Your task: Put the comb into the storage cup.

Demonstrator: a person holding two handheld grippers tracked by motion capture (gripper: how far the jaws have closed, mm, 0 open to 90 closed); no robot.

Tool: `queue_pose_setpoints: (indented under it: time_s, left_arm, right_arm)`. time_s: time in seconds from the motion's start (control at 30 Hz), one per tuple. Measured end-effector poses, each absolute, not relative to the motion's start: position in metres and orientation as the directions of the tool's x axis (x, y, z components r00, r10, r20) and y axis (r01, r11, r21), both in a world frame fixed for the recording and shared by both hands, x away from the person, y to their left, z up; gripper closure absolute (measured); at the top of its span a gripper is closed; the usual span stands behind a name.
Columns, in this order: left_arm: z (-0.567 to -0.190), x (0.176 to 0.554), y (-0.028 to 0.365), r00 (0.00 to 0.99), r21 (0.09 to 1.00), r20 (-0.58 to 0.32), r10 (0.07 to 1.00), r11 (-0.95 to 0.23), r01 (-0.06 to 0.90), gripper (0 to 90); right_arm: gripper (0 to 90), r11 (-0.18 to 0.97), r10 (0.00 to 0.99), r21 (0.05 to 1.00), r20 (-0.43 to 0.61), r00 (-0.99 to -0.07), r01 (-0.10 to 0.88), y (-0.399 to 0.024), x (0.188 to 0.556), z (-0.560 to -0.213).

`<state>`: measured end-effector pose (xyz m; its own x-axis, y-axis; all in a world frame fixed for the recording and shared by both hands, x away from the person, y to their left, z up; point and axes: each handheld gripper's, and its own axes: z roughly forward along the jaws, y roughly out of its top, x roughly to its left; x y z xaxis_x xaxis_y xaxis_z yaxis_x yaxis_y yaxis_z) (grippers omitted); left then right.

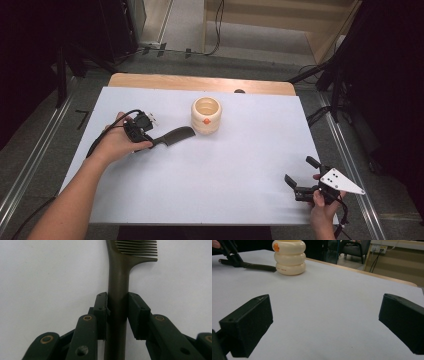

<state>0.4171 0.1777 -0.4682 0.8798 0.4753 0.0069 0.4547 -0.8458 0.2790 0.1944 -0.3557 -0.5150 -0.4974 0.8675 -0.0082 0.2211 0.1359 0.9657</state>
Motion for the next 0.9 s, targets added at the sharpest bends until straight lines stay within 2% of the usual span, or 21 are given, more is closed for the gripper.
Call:
queue_pose_setpoints:
  time_s: [0.9]
  left_arm:
    - [-0.469, 0.404, 0.198, 0.859, 0.364, -0.001, 0.512, -0.8, 0.477, 72.0]
  right_arm:
    - [0.0, 0.139, 0.868, 0.964, -0.009, -0.497, 0.225, -0.355, 0.194, -0.515]
